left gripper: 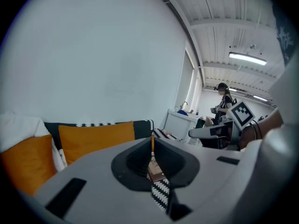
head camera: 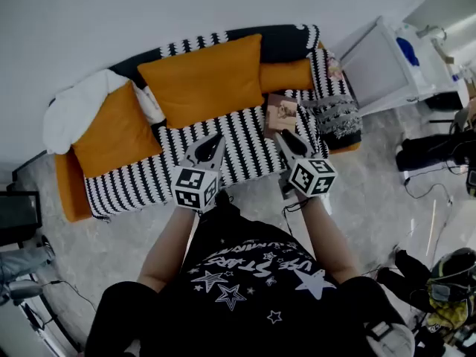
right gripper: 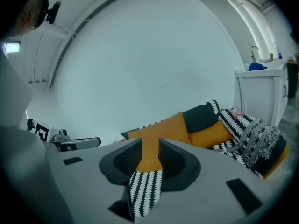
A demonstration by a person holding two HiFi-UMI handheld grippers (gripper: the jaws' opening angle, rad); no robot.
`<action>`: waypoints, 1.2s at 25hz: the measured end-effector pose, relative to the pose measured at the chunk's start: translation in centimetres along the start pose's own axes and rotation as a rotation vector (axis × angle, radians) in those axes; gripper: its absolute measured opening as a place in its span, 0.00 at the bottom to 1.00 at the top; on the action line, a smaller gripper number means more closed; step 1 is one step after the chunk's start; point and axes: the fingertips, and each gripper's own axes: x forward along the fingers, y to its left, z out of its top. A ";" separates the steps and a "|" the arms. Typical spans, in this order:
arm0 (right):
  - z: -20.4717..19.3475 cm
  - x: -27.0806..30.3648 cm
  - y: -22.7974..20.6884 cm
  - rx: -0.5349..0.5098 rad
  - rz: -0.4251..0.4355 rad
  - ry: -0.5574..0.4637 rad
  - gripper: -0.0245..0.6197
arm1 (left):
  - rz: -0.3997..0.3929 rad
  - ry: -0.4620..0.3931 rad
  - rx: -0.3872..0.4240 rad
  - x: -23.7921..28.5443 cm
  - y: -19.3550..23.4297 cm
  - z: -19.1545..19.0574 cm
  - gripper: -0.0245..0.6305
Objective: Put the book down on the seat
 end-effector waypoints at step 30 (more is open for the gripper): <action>-6.4 -20.4 2.6 -0.085 0.215 -0.038 0.21 | 0.172 -0.101 0.024 -13.2 -18.6 -5.7 0.07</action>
